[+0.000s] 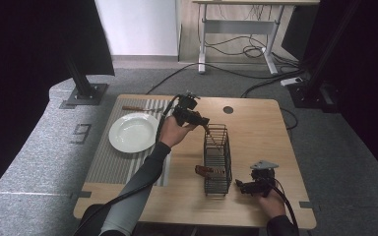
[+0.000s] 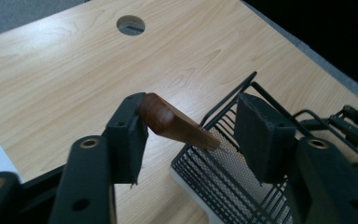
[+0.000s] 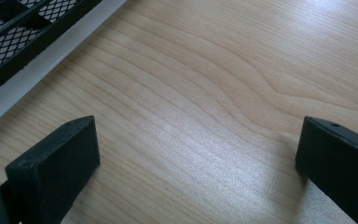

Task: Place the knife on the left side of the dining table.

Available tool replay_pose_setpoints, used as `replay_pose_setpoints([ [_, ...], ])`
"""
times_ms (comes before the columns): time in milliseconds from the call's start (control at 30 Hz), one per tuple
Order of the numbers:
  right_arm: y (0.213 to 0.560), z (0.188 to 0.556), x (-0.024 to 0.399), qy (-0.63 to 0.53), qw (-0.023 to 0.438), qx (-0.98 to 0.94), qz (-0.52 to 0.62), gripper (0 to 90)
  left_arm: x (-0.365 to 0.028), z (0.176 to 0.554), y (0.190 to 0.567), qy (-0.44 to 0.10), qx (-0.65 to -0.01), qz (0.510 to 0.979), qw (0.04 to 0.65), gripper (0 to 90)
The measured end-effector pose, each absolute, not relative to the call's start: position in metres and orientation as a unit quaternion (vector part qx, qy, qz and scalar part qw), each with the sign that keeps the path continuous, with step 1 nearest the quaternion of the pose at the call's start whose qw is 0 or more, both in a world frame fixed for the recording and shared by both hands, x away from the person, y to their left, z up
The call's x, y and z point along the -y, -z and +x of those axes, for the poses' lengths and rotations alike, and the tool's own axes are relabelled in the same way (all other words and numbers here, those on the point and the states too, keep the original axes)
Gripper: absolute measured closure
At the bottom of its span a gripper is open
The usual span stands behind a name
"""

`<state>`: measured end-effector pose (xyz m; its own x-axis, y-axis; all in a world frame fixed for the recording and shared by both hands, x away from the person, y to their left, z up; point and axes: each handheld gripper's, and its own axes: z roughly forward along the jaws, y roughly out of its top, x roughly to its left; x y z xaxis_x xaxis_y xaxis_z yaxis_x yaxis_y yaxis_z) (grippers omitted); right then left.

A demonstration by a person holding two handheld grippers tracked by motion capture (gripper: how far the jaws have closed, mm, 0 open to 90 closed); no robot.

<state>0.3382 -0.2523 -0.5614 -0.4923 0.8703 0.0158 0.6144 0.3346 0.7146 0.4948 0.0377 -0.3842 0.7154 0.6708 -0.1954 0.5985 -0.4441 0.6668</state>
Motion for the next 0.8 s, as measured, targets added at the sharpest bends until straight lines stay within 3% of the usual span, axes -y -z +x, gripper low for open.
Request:
replay_pose_setpoints([
  [267,0.5614,0.3382,0.2522,-0.339,0.189,-0.795,0.468,0.0,-0.0389,0.4954,0.3865,-0.049,-0.38,0.842,0.38,62.5],
  [800,0.5614,0.3382,0.2522,-0.338,0.189,-0.795,0.467,0.0,-0.0425,0.4901,0.3792,0.015,-0.358,0.828,0.43,75.3],
])
